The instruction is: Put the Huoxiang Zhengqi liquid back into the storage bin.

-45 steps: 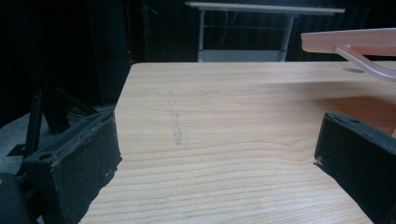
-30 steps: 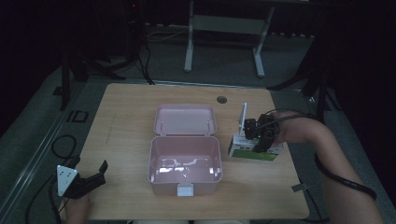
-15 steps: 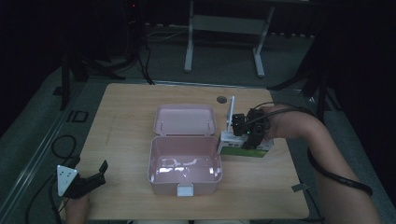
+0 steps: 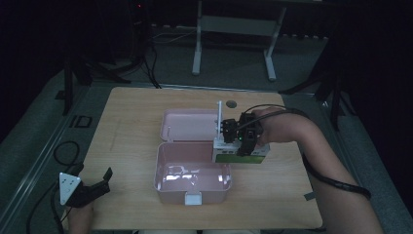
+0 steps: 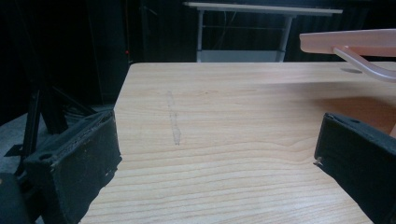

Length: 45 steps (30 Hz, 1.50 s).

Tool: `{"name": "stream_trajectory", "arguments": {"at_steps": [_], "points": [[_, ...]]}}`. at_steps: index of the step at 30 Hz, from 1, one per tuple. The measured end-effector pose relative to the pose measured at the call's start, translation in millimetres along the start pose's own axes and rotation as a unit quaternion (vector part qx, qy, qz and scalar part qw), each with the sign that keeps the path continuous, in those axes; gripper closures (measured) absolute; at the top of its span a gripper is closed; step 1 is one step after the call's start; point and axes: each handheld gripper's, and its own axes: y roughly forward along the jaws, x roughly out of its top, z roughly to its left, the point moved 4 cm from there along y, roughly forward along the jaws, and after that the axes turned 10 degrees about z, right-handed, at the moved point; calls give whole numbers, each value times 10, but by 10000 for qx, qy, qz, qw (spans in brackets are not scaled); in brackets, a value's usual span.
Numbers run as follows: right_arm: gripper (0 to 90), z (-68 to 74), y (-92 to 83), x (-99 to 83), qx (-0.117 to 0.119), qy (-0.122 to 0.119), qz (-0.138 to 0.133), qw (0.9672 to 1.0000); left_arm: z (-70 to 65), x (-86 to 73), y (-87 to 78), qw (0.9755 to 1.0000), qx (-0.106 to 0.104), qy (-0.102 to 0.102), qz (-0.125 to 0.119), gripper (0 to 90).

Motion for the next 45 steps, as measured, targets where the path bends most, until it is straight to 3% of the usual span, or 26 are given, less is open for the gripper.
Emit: {"name": "stream_trajectory", "arguments": {"at_steps": [4, 11, 25, 33, 45], "points": [[619, 28, -91, 167, 18, -68, -127, 9999, 0, 0, 0, 10000, -3, 2, 1, 4], [619, 86, -147, 424, -21, -201, -23, 9998, 1, 0, 0, 10000, -14, -8, 2, 4], [619, 255, -4, 946, 13, -566, 103, 9983, 6, -1, -3, 10000, -42, -14, -3, 4], [619, 322, 57, 1088, 97, -617, -67, 9980, 4, 0, -3, 10000, -45, -17, -4, 4], [618, 361, 383, 1146, 377, -547, -57, 9978, 3, 0, 0, 10000, -53, 2, 13, 3]]}}
